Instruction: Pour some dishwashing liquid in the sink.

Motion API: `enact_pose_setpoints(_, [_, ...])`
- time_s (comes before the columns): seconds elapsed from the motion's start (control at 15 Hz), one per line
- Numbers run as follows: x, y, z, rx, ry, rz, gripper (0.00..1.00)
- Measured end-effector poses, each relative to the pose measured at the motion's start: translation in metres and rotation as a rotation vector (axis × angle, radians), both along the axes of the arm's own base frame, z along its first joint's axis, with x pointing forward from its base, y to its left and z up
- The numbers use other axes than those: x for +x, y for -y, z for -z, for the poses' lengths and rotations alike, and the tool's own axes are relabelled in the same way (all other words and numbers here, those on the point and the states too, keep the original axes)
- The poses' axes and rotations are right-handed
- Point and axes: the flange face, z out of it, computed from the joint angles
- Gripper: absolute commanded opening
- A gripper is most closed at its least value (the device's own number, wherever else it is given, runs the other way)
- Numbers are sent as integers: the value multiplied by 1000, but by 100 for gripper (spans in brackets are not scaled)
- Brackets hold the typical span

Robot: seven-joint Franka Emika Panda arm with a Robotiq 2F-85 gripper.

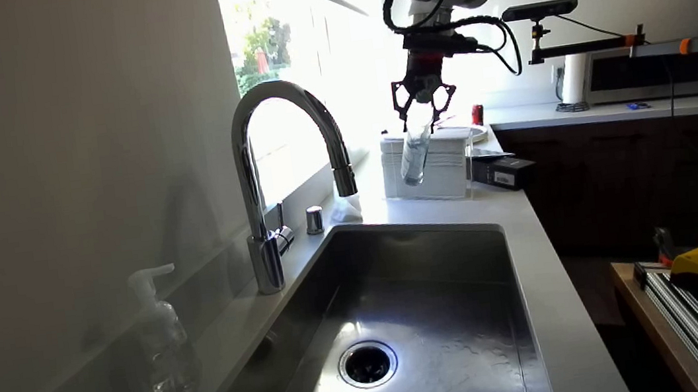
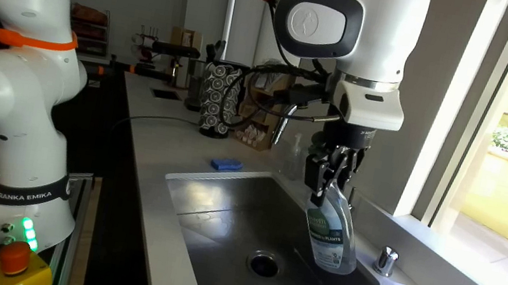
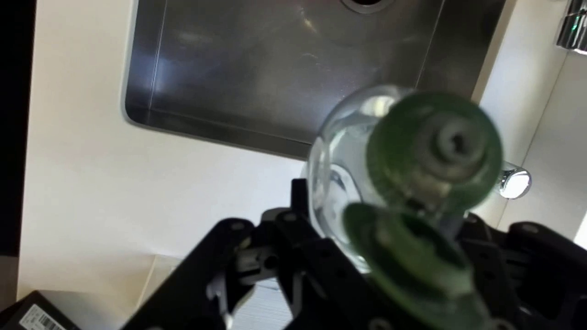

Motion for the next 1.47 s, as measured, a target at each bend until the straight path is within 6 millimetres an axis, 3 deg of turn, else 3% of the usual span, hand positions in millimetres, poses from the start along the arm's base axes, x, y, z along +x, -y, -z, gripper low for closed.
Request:
enact_pose_setpoints(0.87, [8,56,20,161,-77,150,31])
enact_pose_setpoints(1.47, [6,81,32,257,-87,171,31])
